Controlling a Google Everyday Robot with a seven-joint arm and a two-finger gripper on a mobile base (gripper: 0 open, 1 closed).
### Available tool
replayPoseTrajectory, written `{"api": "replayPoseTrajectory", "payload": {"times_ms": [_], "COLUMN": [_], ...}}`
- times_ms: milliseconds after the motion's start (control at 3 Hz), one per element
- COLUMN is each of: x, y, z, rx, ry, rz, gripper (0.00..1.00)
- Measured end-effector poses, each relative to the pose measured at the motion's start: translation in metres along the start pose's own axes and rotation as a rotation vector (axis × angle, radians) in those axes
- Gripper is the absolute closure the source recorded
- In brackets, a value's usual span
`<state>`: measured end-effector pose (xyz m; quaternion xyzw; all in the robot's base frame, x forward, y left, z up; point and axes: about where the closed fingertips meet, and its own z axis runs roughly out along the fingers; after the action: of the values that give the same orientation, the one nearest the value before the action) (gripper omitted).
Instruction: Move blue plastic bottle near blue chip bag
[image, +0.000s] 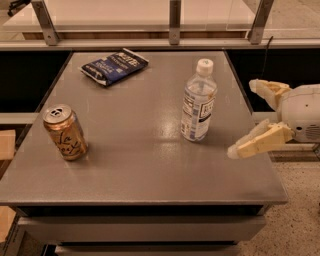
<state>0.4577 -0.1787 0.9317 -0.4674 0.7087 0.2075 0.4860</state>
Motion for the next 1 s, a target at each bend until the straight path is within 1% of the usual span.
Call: {"api": "replayPoseTrajectory", "payload": {"times_ms": [333,667,1000], "x": [-0.003,-0.006,-0.007], "y": [0.001,0.001,0.000], "z": [0.016,0.026,0.036], "rx": [-0.051,-0.084,-0.106], "ry": [-0.040,-0.069,-0.094], "rz": [0.007,0.014,0.042], "gripper": [0.00,0.00,0.00]}}
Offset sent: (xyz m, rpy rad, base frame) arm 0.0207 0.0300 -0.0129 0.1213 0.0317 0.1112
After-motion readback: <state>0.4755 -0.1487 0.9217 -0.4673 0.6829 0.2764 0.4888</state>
